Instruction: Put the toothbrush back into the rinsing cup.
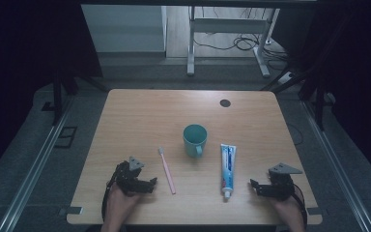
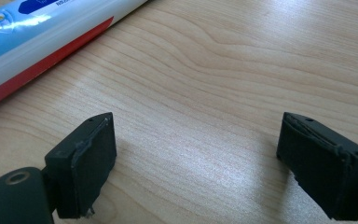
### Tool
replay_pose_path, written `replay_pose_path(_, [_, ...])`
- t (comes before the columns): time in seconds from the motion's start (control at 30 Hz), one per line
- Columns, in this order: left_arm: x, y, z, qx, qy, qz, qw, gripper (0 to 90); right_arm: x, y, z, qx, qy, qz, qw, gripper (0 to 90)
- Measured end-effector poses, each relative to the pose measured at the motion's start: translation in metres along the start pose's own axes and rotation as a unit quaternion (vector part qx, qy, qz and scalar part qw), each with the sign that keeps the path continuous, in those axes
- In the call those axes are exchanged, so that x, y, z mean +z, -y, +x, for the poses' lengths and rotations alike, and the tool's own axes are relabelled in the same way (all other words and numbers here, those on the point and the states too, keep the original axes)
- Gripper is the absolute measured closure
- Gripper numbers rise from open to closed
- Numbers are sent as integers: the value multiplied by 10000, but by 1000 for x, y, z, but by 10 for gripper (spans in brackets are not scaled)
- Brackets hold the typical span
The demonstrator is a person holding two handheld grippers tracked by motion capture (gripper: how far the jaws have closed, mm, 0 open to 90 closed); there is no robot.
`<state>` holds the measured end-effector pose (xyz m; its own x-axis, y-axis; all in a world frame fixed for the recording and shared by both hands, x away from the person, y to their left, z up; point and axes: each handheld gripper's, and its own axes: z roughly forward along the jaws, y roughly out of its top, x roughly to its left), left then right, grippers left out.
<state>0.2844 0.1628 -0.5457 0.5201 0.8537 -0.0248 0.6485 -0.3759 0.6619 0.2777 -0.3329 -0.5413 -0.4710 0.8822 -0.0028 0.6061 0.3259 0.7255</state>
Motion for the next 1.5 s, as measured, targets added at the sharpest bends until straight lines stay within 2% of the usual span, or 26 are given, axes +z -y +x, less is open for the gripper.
replay_pose_path(0.43, [0, 0, 0, 1, 8, -20, 10000, 5, 0, 0, 0, -3, -1, -2, 10000, 116])
replay_pose_path(0.67, [-2, 1, 1, 47, 37, -111, 9999, 67, 0, 0, 0, -2, 0, -2, 10000, 116])
replay_pose_path(0.73, [-3, 1, 1, 91, 92, -161, 9998, 137, 0, 0, 0, -1, 0, -2, 10000, 116])
replay_pose_path(0.87, [-4, 0, 0, 146, 133, -151, 9997, 161, 0, 0, 0, -1, 0, -1, 10000, 116])
replay_pose_path(0.9, [-5, 0, 0, 164, 141, -151, 9997, 211, 0, 0, 0, -2, 0, -1, 10000, 116])
replay_pose_path(1.17, [-9, -2, 0, 187, 242, -103, 9995, 335, 0, 0, 0, -1, -3, 3, 10000, 115])
replay_pose_path(1.23, [-10, -3, 0, 165, 283, -137, 9994, 399, 0, 0, 0, -1, -3, 3, 10000, 116])
replay_pose_path(1.33, [-12, -4, 1, 105, 350, -179, 9992, 430, 0, 0, 0, -2, -3, 2, 10000, 115])
replay_pose_path(1.5, [-14, -6, 3, -131, 571, -192, 9981, 575, 0, 0, 0, -1, -3, 2, 10000, 116])
